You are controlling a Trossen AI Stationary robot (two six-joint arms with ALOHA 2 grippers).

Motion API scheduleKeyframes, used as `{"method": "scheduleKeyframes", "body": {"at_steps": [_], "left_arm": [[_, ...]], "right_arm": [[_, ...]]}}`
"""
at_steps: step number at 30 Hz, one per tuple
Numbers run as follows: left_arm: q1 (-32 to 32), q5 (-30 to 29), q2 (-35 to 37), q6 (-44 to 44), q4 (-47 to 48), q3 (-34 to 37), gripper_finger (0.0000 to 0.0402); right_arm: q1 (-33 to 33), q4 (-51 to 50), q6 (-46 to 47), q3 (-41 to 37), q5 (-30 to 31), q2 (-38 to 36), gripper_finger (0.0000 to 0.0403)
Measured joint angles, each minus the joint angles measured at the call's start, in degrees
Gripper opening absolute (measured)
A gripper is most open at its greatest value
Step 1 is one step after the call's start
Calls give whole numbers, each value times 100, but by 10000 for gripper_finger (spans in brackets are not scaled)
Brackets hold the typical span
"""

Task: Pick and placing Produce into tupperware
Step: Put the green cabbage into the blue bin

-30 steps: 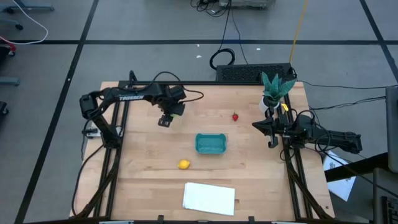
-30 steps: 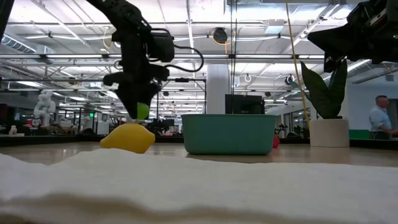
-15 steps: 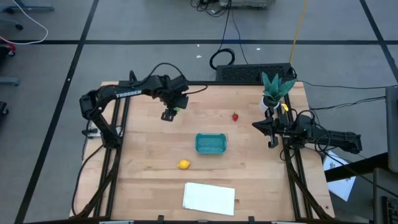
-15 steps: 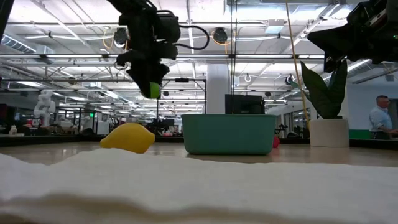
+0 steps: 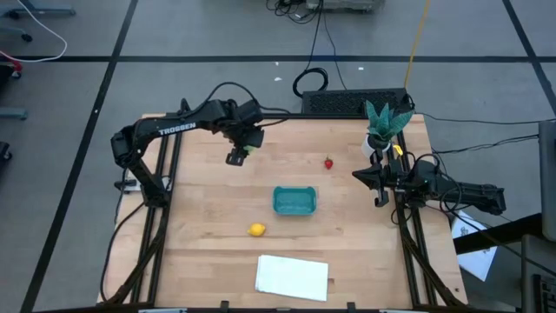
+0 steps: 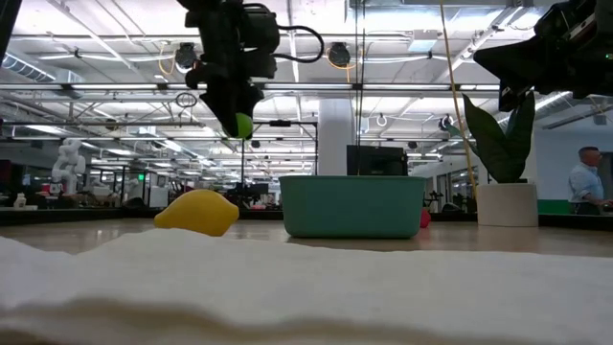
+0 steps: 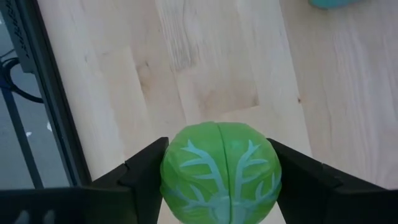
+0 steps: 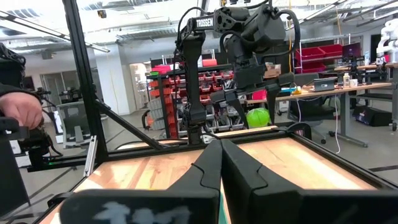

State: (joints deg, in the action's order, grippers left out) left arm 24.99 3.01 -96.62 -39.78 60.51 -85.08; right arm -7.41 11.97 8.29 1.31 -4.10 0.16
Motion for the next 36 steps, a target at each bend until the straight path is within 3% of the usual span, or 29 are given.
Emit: {"method": "scheduleKeyframes", "body": {"at_steps": [18,31,36], "left_arm": [[8,-295,142,-3,78,0,244],[48,205,1013,562,-31,0,244],[48,689,1220,836,14,0,244]], "right_arm": [[0,0,0,-1,1,0,0],[1,15,2,-1,0,0,0],[0,17,2,-1,0,0,0]]}}
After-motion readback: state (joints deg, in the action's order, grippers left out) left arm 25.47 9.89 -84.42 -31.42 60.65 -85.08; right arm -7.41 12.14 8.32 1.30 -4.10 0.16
